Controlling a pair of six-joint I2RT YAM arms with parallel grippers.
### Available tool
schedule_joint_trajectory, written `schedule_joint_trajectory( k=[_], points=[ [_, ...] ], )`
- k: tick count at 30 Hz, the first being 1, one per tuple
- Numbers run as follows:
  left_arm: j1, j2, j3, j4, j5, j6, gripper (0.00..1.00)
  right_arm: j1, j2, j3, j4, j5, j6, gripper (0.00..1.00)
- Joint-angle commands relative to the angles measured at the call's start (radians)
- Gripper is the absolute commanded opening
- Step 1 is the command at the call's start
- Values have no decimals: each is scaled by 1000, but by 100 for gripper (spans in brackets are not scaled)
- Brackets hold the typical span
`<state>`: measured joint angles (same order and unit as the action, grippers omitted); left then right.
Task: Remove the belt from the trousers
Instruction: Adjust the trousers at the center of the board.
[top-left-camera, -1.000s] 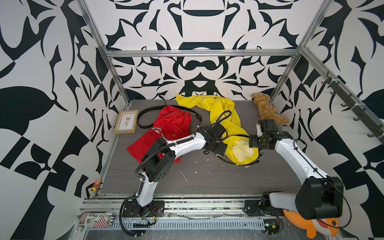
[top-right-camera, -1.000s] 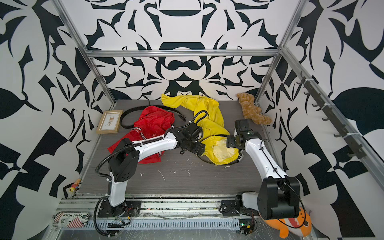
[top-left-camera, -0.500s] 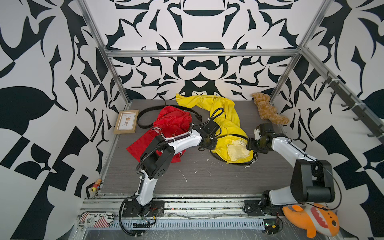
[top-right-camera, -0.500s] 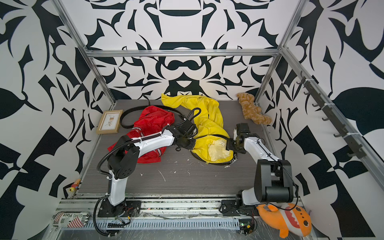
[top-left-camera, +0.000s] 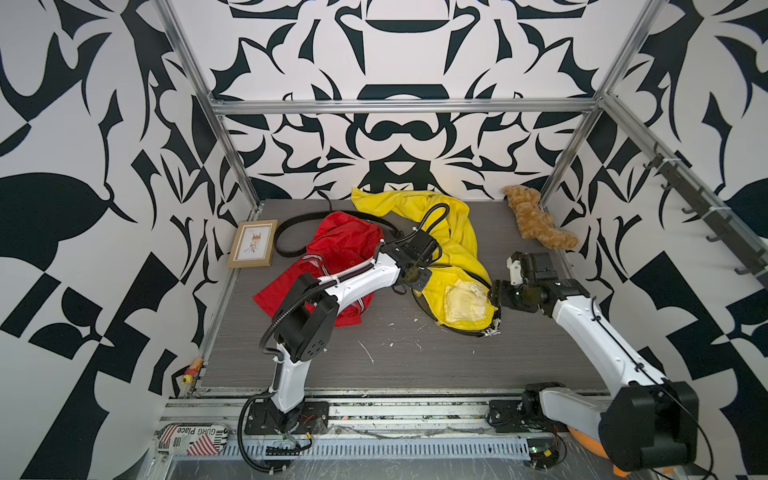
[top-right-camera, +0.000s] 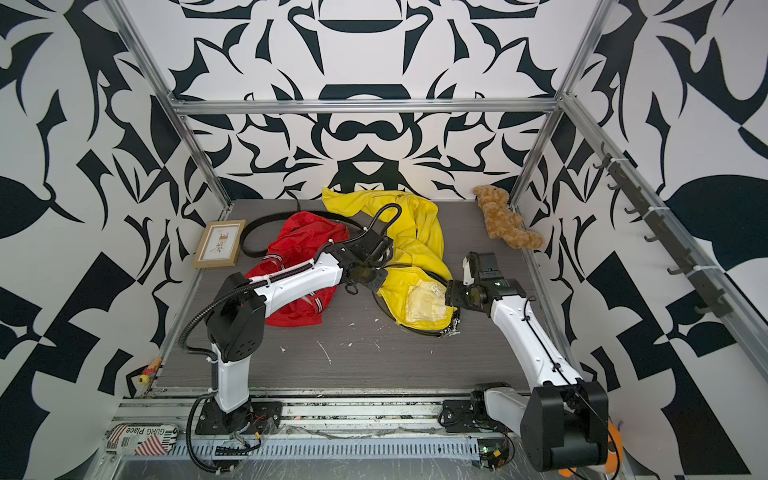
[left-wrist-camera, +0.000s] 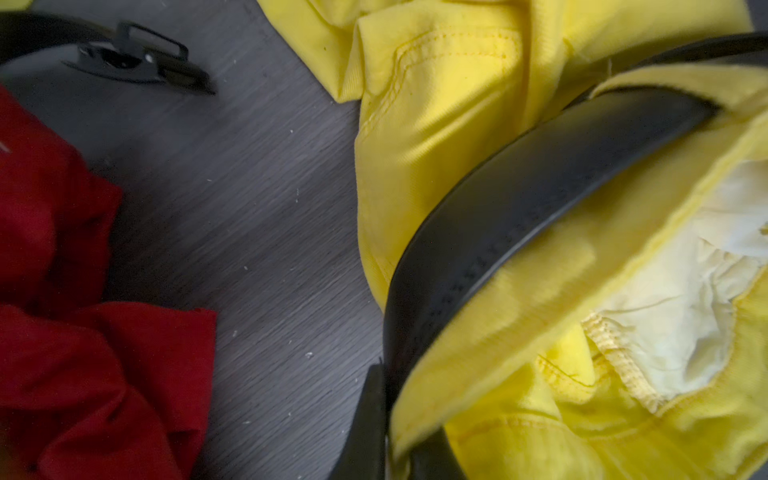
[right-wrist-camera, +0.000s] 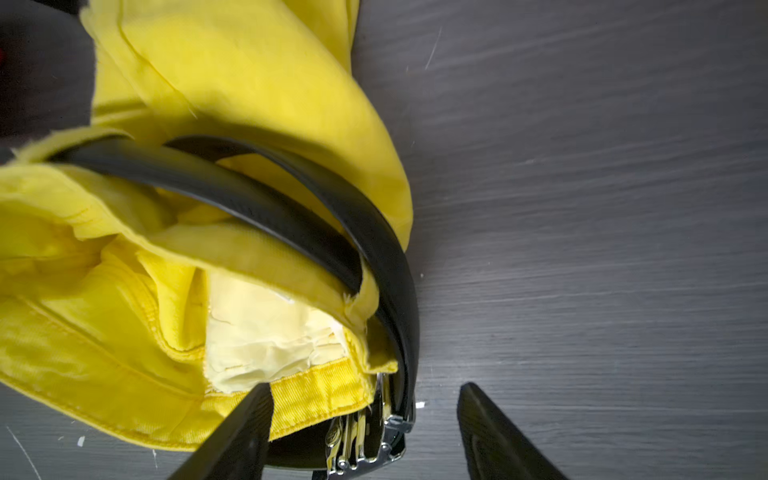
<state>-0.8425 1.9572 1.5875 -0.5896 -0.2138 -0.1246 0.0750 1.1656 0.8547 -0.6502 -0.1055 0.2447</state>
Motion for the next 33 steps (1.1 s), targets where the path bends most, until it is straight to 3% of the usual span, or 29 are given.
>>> schedule_joint_trajectory(
  k=[1, 10, 16, 18, 20, 21, 23, 24, 26, 28, 33],
  points=[
    [4, -61, 9, 0, -44, 69, 0, -1, 58, 64, -22, 21, -85, 74],
    [6, -45, 39, 8, -53, 115, 0, 14, 169, 24, 170, -117, -120, 74],
    [6, -31, 56, 9, -62, 124, 0, 64, 333, 87, 155, -71, -136, 73],
    [6, -28, 54, 8, -65, 125, 0, 65, 392, 109, 132, -48, -132, 65],
    [8, -25, 51, 2, -71, 123, 0, 64, 417, 127, 116, -43, -122, 46],
    [8, -23, 51, -5, -76, 122, 11, 64, 409, 126, 117, -50, -113, 32],
    [6, -25, 54, -27, -90, 118, 63, 64, 369, 118, 120, -55, -91, 10],
    [6, -32, 53, -36, -105, 116, 76, 64, 345, 116, 118, -54, -82, 3],
    [-6, -63, 39, -41, -126, 112, 91, 64, 305, 119, 97, -56, -67, 0],
    [-45, -121, 2, -14, -169, 126, 98, 64, 268, 127, 66, -71, -55, 0],
    [-168, -231, -91, 74, -92, 223, 100, 72, 187, 123, 35, -114, 0, 0]
  ],
)
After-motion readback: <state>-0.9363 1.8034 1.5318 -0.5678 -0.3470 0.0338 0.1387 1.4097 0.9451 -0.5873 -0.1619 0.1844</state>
